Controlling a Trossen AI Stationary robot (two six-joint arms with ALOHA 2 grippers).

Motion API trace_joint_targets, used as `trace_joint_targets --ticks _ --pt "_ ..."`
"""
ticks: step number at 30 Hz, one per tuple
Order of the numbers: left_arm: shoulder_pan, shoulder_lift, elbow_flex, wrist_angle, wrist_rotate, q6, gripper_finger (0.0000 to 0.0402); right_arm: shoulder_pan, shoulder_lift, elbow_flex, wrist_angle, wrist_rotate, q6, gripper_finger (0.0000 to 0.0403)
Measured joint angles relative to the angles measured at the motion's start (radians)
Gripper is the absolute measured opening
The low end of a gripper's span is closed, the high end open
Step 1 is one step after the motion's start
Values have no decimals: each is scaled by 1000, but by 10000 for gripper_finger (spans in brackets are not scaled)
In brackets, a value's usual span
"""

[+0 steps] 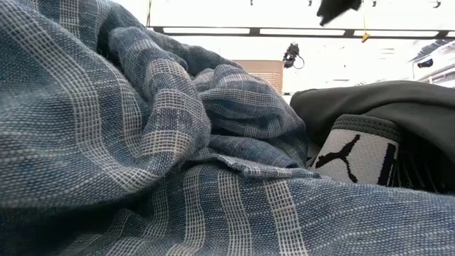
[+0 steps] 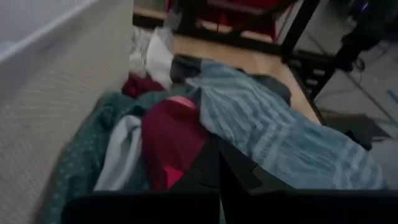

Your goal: Sort clothes

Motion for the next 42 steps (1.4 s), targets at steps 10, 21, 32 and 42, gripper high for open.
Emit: trace_joint_targets --ticks 10,21,32,42 --pt "-158 279 261 -184 -132 -61 0 76 -253 -541 320 35 149 203" --pt "-173 446 341 -82 -96 -76 7 80 -308 -906 817 14 160 203" --pt "-134 470 341 -58 -154 -123 134 80 -308 -935 876 -25 155 203" --pt "-136 485 344 25 -70 -192 162 80 -308 -935 880 -27 137 203"
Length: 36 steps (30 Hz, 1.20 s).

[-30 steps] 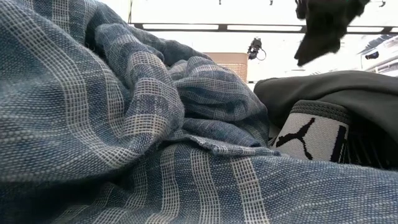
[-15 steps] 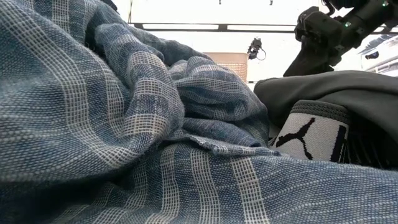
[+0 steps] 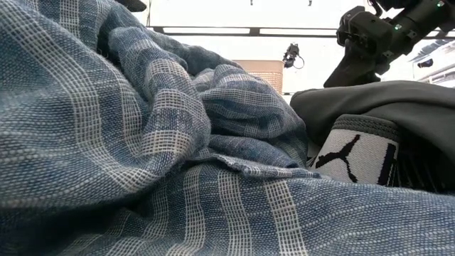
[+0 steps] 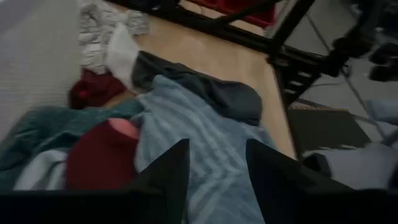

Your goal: Sort clothes

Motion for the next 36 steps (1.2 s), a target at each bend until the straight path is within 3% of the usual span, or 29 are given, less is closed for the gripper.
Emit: trace_joint_targets --ticks 9,20,28,36 --pt "0 171 121 -146 18 62 161 0 0 0 0 0 -1 203" --pt "36 410 296 -178 22 161 160 0 0 0 4 0 -10 203" --pt "101 604 426 -274 160 161 160 0 0 0 4 0 -26 203" --pt "106 746 524 -350 185 162 160 31 0 -35 8 0 -33 203"
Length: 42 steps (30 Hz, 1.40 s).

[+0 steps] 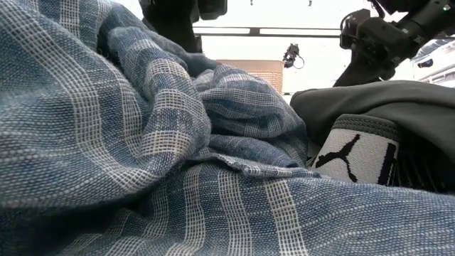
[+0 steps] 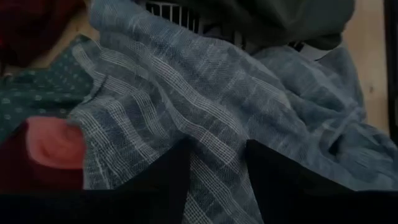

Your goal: Sort clothes

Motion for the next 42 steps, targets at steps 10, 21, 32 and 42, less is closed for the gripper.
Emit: trace_joint_targets --ticks 10,21,32,42 --pt "0 7 6 -45 -10 -33 13 40 0 -41 53 1 79 203" --pt "0 -183 57 -73 -103 -51 2 42 0 -41 123 1 26 203" --pt "5 -314 330 -254 -346 63 1 40 0 -41 123 1 2 203" --pt "64 -314 618 -259 -451 254 0 39 0 -41 125 1 -3 203"
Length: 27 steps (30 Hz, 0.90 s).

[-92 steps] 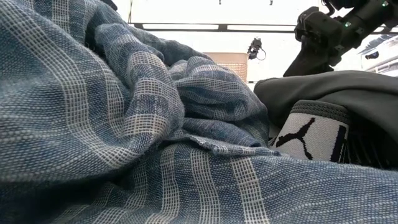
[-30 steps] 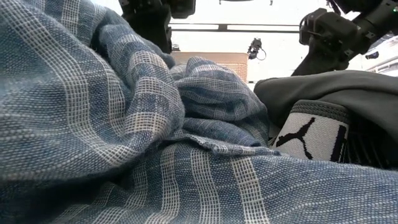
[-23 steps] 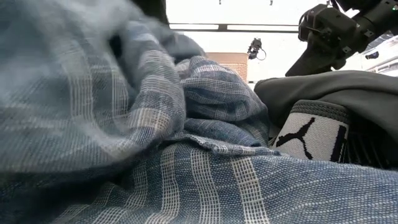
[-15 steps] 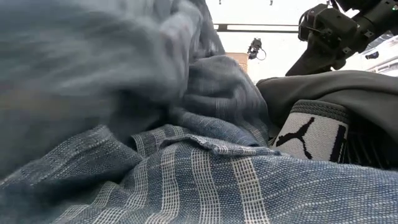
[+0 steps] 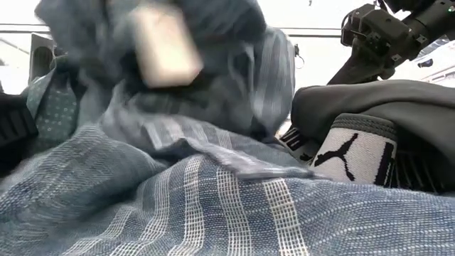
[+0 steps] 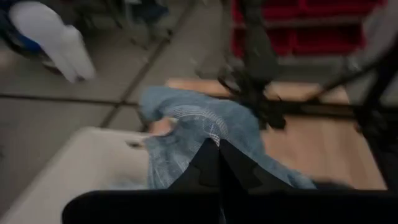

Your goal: Sort clothes

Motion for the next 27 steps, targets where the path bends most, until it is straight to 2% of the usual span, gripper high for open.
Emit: trace_joint_targets --ticks 3,6,10,17,21,24,27 --pt "32 0 86 7 -40 59 0 0 0 0 0 0 0 203" --pt "68 0 159 88 -106 124 0 0 0 0 1 1 -8 203" --pt "119 0 222 303 -172 248 0 0 0 0 2 11 -15 203" --pt "202 20 229 722 -173 535 0 0 0 0 3 13 -17 203" --pt "254 53 229 911 -171 640 0 0 0 0 2 13 -25 203" --pt "291 74 229 869 -170 663 0 -1 0 0 2 13 -30 203" --pt "309 93 229 666 -170 662 0 -1 0 0 2 13 -35 203"
